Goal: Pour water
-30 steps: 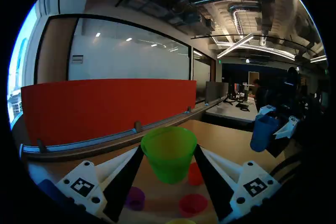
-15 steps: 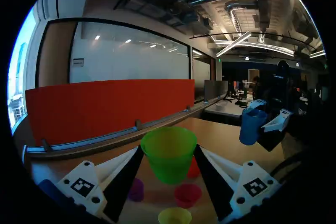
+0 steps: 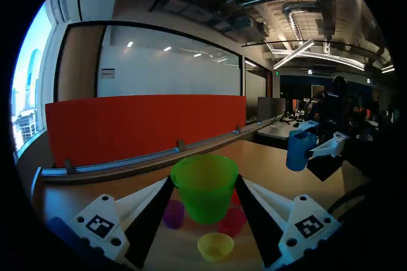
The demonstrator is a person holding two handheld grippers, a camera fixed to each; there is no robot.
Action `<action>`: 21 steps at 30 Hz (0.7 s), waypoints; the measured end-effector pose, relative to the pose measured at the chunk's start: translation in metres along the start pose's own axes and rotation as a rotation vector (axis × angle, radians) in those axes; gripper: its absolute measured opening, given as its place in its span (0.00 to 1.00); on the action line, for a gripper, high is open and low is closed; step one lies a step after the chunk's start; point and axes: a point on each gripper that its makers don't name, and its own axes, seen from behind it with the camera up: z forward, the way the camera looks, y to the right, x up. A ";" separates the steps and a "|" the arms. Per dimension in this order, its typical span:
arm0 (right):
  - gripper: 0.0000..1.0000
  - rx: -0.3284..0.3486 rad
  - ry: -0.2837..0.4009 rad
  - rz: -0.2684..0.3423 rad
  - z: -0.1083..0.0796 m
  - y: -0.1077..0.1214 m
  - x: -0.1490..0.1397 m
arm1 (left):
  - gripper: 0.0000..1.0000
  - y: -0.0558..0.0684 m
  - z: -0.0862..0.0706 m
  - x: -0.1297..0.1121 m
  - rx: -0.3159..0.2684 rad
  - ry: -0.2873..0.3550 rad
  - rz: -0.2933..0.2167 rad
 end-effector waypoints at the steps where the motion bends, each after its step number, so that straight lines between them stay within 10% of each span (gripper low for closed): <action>1: 0.89 0.004 0.000 0.000 0.001 -0.001 0.000 | 0.87 -0.001 -0.003 -0.001 0.005 0.000 0.000; 21: 0.89 0.042 0.000 -0.020 0.015 -0.012 0.004 | 0.87 0.009 -0.030 -0.013 -0.017 -0.005 0.005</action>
